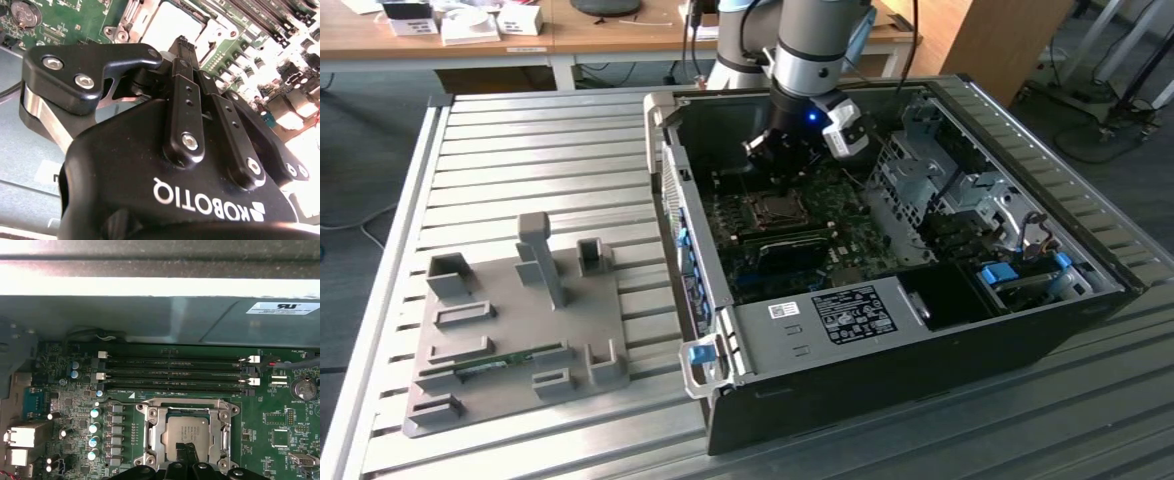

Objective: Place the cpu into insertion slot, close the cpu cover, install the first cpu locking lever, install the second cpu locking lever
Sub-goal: 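Install the first cpu locking lever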

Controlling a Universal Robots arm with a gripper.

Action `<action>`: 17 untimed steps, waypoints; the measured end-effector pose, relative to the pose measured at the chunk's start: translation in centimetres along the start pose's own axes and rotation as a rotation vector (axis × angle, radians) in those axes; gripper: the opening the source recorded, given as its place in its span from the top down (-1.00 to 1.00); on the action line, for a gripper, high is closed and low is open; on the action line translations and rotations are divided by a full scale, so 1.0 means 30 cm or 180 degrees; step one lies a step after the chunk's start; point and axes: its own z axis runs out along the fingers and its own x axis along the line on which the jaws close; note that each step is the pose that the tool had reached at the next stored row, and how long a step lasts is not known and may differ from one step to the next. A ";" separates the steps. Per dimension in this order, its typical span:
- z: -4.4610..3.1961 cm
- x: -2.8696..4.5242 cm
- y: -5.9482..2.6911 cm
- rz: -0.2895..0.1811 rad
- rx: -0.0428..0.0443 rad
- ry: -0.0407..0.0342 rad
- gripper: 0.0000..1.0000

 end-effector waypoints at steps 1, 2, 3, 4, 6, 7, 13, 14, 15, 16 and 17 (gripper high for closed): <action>0.000 0.002 0.000 0.0000 0.0000 -0.0001 0.79; 0.000 0.003 0.000 0.0000 0.0000 -0.0001 0.79; 0.000 0.003 0.000 0.0000 0.0000 -0.0002 0.79; 0.000 0.003 0.000 0.0000 0.0000 -0.0002 0.79; -0.002 0.004 0.000 0.0000 0.0000 -0.0001 0.79; -0.003 0.004 0.000 0.0000 0.0000 -0.0002 0.79; -0.005 0.005 0.000 0.0000 -0.0004 -0.0002 0.79; -0.005 0.005 0.000 0.0000 -0.0004 -0.0002 0.79; -0.005 0.006 0.000 0.0001 -0.0004 -0.0002 0.79; -0.005 0.007 0.000 0.0001 -0.0004 -0.0002 0.79; -0.005 0.007 0.000 0.0000 -0.0004 -0.0002 0.79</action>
